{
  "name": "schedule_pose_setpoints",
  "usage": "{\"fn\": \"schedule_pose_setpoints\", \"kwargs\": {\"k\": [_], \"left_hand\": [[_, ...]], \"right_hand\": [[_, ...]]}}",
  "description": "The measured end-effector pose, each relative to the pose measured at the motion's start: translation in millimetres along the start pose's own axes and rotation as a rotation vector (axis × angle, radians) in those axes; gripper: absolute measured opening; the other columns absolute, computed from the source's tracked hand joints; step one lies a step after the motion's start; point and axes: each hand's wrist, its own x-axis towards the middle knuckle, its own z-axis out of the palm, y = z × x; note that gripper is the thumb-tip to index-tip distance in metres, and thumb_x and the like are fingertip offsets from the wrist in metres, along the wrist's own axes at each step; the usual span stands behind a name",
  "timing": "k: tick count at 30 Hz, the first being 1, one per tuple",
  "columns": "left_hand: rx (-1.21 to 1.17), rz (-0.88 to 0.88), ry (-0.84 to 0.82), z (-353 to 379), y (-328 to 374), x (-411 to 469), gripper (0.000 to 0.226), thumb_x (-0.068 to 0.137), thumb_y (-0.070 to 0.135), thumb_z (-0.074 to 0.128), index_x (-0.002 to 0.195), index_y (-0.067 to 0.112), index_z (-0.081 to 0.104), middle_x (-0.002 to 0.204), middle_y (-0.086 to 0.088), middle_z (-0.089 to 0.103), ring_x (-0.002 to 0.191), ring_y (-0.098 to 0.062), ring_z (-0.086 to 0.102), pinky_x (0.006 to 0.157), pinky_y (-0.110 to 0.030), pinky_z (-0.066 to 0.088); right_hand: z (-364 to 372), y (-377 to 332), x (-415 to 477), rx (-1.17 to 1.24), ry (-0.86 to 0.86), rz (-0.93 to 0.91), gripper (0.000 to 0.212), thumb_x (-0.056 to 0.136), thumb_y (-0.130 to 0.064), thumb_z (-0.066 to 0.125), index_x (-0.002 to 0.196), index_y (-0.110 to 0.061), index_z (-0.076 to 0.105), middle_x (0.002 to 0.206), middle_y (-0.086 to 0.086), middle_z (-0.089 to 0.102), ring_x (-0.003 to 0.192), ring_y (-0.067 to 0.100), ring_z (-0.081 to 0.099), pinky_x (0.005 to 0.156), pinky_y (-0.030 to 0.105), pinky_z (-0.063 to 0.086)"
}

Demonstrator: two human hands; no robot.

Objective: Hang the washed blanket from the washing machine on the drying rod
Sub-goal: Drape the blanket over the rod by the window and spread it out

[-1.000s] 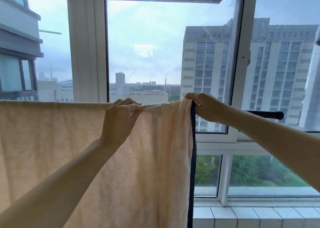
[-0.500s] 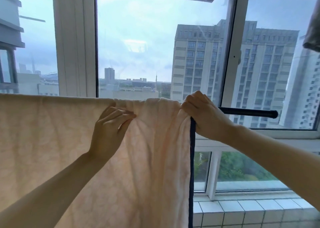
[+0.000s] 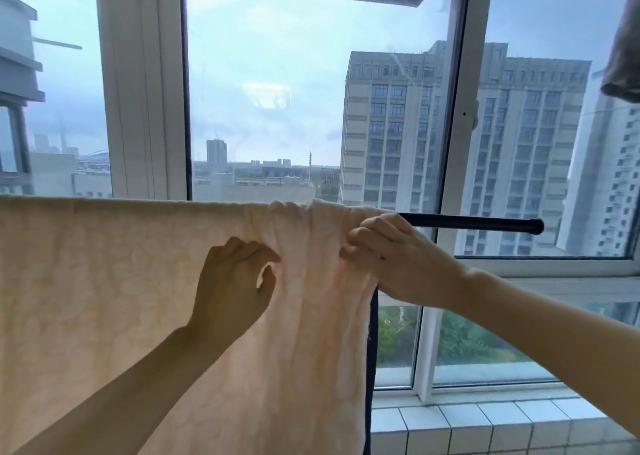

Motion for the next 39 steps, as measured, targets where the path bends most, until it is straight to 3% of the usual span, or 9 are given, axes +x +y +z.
{"fn": "schedule_pose_setpoints", "kwargs": {"k": [6,11,16,21,24,27,31,34,39], "left_hand": [[-0.159,0.096,0.071,-16.2,56.7,24.7,0.006,0.080,0.017,0.064,0.084,0.019,0.068,0.088,0.009,0.067,0.084,-0.012,0.059,0.076,-0.025,0.043],[-0.213,0.052,-0.004,-17.9,101.6,47.3,0.029,0.083,0.051,0.058,0.091,0.023,0.062,0.094,0.013,0.064,0.088,-0.012,0.059,0.080,-0.033,0.049],[-0.371,-0.162,-0.034,-17.5,120.9,69.4,0.041,0.072,0.051,0.075,0.089,0.029,0.045,0.081,0.021,0.052,0.071,0.003,0.051,0.065,-0.013,0.040],[-0.566,-0.355,-0.083,-32.0,95.6,84.2,0.015,0.089,0.027,0.066,0.076,0.018,0.066,0.059,0.005,0.061,0.043,-0.003,0.051,0.041,-0.012,0.038],[-0.801,-0.617,-0.148,-36.4,70.6,97.2,0.013,0.091,0.024,0.064,0.086,0.015,0.070,0.075,-0.003,0.068,0.066,-0.014,0.065,0.062,-0.028,0.058],[-0.903,-0.773,-0.185,-38.6,57.0,105.6,0.019,0.095,0.026,0.057,0.091,0.013,0.070,0.091,-0.011,0.069,0.092,-0.031,0.065,0.085,-0.051,0.055],[-0.655,-0.588,-0.219,-41.5,56.3,103.2,0.020,0.094,0.038,0.056,0.104,0.021,0.054,0.089,0.000,0.062,0.080,-0.016,0.061,0.076,-0.039,0.058],[-0.413,-0.351,-0.213,-43.3,51.3,91.8,0.050,0.079,0.054,0.067,0.114,0.034,0.038,0.098,0.008,0.053,0.083,-0.008,0.057,0.063,-0.020,0.051],[-0.342,-0.281,-0.191,-44.8,40.1,87.1,0.035,0.078,0.057,0.059,0.093,0.026,0.050,0.105,0.008,0.047,0.087,0.005,0.045,0.061,-0.008,0.035]], "right_hand": [[-8.6,26.9,5.1,0.029,-0.118,0.526,0.052,0.075,-0.020,0.073,0.122,-0.012,0.051,0.110,0.005,0.060,0.102,0.023,0.053,0.091,0.042,0.040],[-9.9,40.8,24.6,0.418,-0.148,0.837,0.013,0.089,-0.033,0.057,0.091,-0.020,0.061,0.082,-0.006,0.065,0.078,0.015,0.062,0.078,0.044,0.052],[-20.1,41.6,57.0,0.619,-0.084,0.863,0.016,0.087,-0.010,0.058,0.075,-0.008,0.070,0.068,0.002,0.068,0.063,0.015,0.064,0.066,0.042,0.059],[-29.0,67.3,51.5,0.699,-0.242,0.743,0.021,0.080,-0.030,0.075,0.080,-0.009,0.074,0.068,-0.007,0.066,0.060,-0.001,0.058,0.067,0.021,0.051],[-28.2,75.3,51.2,0.847,-0.298,0.765,0.016,0.083,-0.030,0.071,0.077,-0.015,0.071,0.061,-0.015,0.064,0.053,-0.005,0.056,0.060,0.011,0.046],[-21.8,76.0,57.9,1.025,-0.314,0.867,0.011,0.091,-0.027,0.062,0.086,-0.019,0.067,0.078,-0.007,0.069,0.067,-0.002,0.061,0.062,0.011,0.048],[-11.4,66.1,72.0,1.013,-0.448,0.867,0.022,0.101,-0.025,0.046,0.083,-0.019,0.058,0.071,-0.003,0.053,0.060,0.007,0.045,0.055,0.013,0.038],[-7.1,62.1,80.4,1.017,-0.478,0.848,0.025,0.101,-0.034,0.043,0.084,-0.021,0.055,0.076,-0.004,0.052,0.066,0.009,0.046,0.060,0.019,0.035],[-15.0,69.0,80.1,1.106,-0.587,0.757,0.048,0.077,-0.043,0.063,0.120,-0.030,0.048,0.103,0.001,0.060,0.085,0.011,0.056,0.072,0.026,0.043]]}}
